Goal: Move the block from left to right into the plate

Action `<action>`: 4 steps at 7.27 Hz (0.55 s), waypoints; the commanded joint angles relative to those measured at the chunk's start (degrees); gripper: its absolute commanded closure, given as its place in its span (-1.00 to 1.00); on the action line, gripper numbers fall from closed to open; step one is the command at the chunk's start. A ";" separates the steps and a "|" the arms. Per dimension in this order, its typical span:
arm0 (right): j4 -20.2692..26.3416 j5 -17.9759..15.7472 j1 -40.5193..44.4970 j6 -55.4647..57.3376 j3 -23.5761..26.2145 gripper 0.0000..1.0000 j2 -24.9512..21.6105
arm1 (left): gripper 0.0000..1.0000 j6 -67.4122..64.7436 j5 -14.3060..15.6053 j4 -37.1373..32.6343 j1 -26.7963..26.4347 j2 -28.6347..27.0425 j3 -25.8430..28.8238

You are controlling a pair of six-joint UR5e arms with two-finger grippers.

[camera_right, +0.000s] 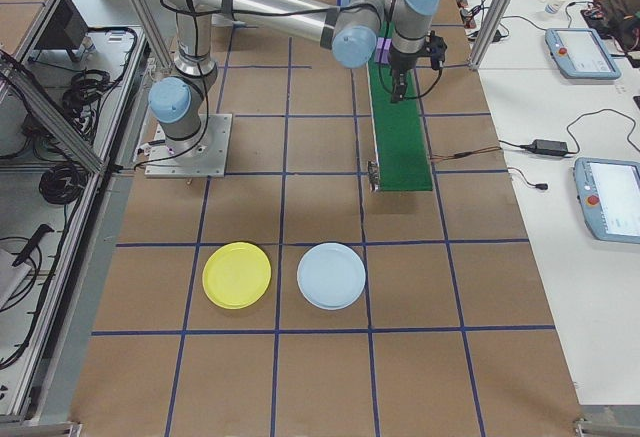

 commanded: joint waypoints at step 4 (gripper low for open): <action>-8.22 16.42 -6.71 -9.51 5.33 -1.00 9.68 | -0.32 -0.37 -0.64 1.75 -0.08 -3.48 -0.09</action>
